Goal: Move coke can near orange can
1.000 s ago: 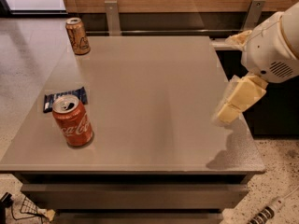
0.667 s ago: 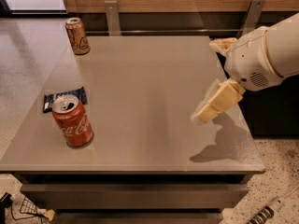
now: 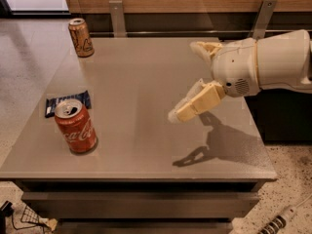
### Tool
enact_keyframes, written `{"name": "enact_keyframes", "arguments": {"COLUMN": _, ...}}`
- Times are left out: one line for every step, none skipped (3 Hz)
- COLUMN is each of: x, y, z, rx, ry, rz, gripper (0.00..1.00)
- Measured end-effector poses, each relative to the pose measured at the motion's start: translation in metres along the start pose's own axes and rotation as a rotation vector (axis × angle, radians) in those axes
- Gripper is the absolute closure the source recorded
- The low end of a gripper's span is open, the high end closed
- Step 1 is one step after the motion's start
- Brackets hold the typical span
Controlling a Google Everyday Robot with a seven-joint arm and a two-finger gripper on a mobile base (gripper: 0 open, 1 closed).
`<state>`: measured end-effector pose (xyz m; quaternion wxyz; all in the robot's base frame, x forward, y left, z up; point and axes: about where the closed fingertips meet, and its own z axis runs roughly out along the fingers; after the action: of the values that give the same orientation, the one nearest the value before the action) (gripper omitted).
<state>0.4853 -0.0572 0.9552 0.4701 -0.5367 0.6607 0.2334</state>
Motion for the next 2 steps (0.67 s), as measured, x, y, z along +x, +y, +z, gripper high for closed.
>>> {"name": "enact_keyframes", "arguments": {"x": 0.0, "y": 0.0, "z": 0.0, "rx": 0.001, "ry": 0.003, "rz": -0.001, "gripper": 0.0}}
{"name": "enact_keyframes", "arguments": {"x": 0.001, "y": 0.009, "z": 0.012, "rx": -0.014, "ry": -0.016, "rz": -0.004, "gripper": 0.0}}
